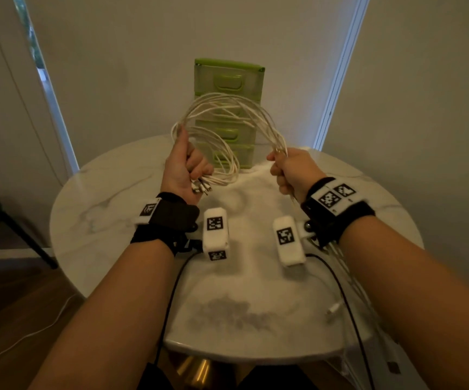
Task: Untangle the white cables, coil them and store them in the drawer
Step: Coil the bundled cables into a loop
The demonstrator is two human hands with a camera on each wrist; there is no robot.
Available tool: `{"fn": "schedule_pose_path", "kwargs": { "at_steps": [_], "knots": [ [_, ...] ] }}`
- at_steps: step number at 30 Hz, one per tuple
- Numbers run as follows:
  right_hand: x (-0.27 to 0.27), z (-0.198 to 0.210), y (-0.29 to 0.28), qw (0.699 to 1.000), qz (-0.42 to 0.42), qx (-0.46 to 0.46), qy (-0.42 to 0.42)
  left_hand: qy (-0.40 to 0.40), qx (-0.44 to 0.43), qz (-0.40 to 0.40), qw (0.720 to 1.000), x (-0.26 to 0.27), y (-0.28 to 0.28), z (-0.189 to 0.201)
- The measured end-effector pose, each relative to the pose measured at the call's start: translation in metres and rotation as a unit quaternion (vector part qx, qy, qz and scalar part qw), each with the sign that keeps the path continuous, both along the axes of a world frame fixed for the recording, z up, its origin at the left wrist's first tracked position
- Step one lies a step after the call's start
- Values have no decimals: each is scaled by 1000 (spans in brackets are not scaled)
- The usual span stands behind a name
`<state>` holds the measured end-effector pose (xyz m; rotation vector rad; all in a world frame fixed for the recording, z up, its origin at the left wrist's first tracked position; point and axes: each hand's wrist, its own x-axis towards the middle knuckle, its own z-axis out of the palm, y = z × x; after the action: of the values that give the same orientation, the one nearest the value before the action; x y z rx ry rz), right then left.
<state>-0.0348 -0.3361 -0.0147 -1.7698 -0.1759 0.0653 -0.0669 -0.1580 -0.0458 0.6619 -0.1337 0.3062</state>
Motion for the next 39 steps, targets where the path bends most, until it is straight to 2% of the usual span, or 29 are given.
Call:
{"fn": "schedule_pose_path", "kwargs": {
  "at_steps": [2,4,6,8,11,14,18,20,21,22,24,26,30,32,35,37,39],
  "knots": [
    [0,-1,11,999,-2,-23,-28,-7,23,-12,1000,-1,-6,0],
    [-1,-8,15,986,0,-150,-66,-13,21,-7,1000,-3,-6,3],
    [1,-16,11,962,21,-268,-52,-24,-14,-1,1000,-5,-1,7],
    [4,-19,2,944,42,-326,-45,-44,-65,2,997,-6,7,15],
    [10,-13,-11,899,39,-422,-106,-79,-131,-11,988,-2,25,34],
    [14,-10,-22,890,39,-415,-187,-89,-144,-22,985,4,44,61],
    [8,-6,-26,873,52,-396,-280,-75,-130,12,989,10,53,90],
    [9,-5,-26,833,31,-444,-328,-74,-116,12,990,10,47,100],
    [10,-5,-26,808,16,-482,-338,-80,-108,2,991,10,42,104],
    [11,-3,-25,799,-1,-509,-322,-88,-99,-16,991,9,35,107],
    [10,2,-21,814,-15,-523,-252,-105,-78,-59,990,5,19,113],
    [8,6,-15,843,12,-501,-193,-115,-39,-78,990,1,5,119],
    [4,14,-13,938,50,-325,-114,-104,86,-59,989,-9,-11,130],
    [5,21,-18,966,58,-231,-102,-88,124,-49,987,-11,-17,130],
    [1,29,-22,980,99,-135,-103,-78,146,-45,985,-12,-26,126],
    [-2,27,-20,977,138,-125,-102,-84,146,-51,984,-13,-31,127],
    [-3,21,-18,983,136,-106,-70,-94,143,-63,983,-14,-34,132]
  ]
}}
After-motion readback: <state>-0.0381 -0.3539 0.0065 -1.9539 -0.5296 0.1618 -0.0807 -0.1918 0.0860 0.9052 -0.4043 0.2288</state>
